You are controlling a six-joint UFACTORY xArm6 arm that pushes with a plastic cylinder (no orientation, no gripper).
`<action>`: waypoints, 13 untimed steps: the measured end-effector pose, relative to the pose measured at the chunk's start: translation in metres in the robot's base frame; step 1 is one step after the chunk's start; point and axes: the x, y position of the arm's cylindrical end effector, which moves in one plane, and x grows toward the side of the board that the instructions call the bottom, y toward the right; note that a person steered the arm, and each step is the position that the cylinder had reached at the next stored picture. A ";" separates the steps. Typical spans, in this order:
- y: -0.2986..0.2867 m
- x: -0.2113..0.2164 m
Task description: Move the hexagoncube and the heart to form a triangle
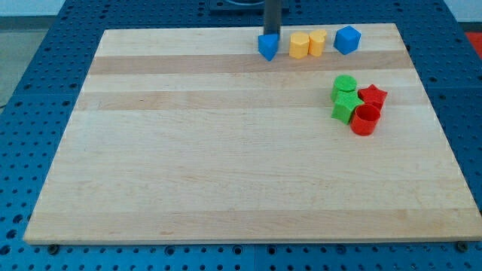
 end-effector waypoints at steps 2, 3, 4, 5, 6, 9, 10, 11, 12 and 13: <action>-0.017 0.084; -0.029 0.081; 0.007 0.073; 0.045 0.053; 0.067 0.048; 0.049 0.027; 0.074 0.070; 0.152 0.068; 0.274 0.034; 0.289 -0.039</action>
